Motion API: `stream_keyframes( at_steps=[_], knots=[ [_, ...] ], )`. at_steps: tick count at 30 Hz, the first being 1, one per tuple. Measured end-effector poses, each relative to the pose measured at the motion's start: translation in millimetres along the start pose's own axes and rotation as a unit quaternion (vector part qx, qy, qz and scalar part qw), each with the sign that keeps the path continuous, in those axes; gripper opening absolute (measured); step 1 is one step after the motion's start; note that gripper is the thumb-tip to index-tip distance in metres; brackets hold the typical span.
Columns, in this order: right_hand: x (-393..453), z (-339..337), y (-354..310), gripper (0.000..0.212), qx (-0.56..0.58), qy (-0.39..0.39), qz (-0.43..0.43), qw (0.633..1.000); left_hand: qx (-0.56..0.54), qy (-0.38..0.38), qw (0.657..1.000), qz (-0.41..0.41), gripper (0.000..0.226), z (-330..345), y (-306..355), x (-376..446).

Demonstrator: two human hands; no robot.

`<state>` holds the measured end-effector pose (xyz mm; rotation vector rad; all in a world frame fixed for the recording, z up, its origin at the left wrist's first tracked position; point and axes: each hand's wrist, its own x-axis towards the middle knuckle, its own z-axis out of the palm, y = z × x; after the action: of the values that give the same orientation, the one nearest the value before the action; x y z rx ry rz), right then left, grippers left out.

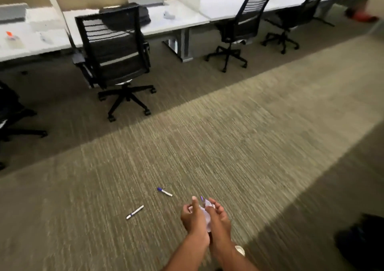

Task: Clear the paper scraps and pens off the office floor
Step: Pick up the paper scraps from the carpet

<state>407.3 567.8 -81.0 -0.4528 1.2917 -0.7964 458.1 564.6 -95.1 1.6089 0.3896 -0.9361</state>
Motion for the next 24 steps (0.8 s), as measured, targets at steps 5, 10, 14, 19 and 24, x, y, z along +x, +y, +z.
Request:
stream_keyframes(
  at_steps=[5, 10, 14, 19, 24],
  knots=[
    [40, -77, -59, 0.012, 0.076, 0.088, -0.032, 0.993, 0.065, -0.094, 0.993, 0.008, 0.031, 90, -48, -45],
    [85, -163, -128, 0.011, 0.178, 0.166, -0.057, 0.968, 0.104, -0.190, 0.976, -0.033, 0.027, 182, -92, -95],
    [110, -232, -183, 0.010, 0.247, 0.218, -0.079, 0.941, 0.163, -0.228, 0.960, -0.026, 0.023, 253, -131, -136],
    [125, -307, -242, 0.009, 0.298, 0.275, -0.098, 0.909, 0.215, -0.301, 0.929, -0.026, 0.022, 324, -181, -185],
    [138, -369, -277, 0.015, 0.342, 0.314, -0.111, 0.879, 0.265, -0.363, 0.892, -0.047, 0.023, 382, -221, -220]
  ],
)
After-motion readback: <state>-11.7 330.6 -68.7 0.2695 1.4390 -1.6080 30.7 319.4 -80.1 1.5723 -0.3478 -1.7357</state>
